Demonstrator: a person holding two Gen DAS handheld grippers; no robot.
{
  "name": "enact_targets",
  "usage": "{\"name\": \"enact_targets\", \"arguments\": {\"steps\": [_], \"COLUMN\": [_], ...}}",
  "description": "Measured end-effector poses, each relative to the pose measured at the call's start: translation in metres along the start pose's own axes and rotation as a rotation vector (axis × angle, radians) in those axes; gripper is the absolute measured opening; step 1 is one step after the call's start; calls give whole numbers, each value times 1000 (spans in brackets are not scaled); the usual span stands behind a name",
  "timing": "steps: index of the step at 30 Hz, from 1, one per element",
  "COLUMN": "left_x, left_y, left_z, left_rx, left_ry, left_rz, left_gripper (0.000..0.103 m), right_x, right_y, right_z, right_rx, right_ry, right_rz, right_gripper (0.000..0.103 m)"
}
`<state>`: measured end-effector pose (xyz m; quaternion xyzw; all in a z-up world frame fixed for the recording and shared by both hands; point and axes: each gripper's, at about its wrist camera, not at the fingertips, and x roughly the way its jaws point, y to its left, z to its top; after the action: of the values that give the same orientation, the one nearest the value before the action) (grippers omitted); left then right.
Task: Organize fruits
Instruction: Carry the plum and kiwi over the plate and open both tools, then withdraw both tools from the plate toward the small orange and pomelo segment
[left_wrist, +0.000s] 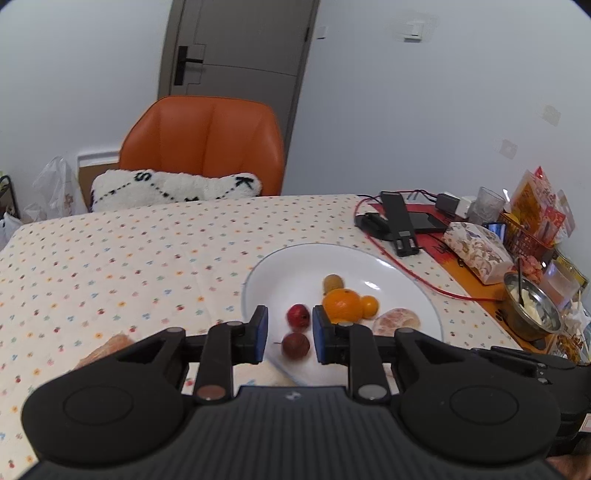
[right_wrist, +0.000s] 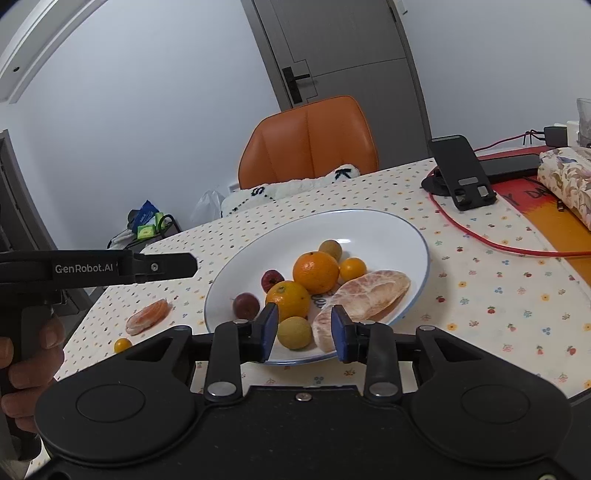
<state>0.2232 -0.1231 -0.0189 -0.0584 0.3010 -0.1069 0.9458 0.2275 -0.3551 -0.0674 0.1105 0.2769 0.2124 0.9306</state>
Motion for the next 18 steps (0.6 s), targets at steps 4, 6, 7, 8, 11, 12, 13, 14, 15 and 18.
{"name": "enact_targets", "arguments": {"steps": [4, 6, 7, 8, 11, 12, 13, 14, 15, 18], "left_x": [-5, -10, -12, -15, -23, -26, -28, -30, -32, -38], "left_y": [14, 21, 24, 26, 34, 37, 40, 42, 45, 54], "left_z": [-2, -2, -3, -3, -3, -3, -3, -4, -5, -7], "left_rx": [-30, -41, -44, -46, -54, -56, -58, -59, -62, -74], "left_ry": [11, 7, 3, -2, -18, -21, -22, -24, -27, -29], "left_rz": [24, 34, 43, 53, 70, 75, 82, 91, 99, 120], "left_gripper": [25, 33, 41, 45, 59, 64, 70, 72, 76, 79], "right_x": [2, 3, 4, 5, 7, 8, 9, 9, 10, 12], "right_y": [6, 9, 11, 13, 19, 22, 24, 26, 29, 35], "right_z": [1, 1, 2, 2, 2, 2, 2, 2, 2, 2], "right_rx": [0, -3, -6, -9, -17, -21, -24, -28, -30, -38], "right_ry": [-1, -2, -1, -1, 0, 0, 0, 0, 0, 1], "right_rz": [3, 8, 10, 13, 20, 22, 24, 26, 28, 35], "right_gripper": [36, 37, 38, 39, 44, 47, 48, 50, 52, 56]}}
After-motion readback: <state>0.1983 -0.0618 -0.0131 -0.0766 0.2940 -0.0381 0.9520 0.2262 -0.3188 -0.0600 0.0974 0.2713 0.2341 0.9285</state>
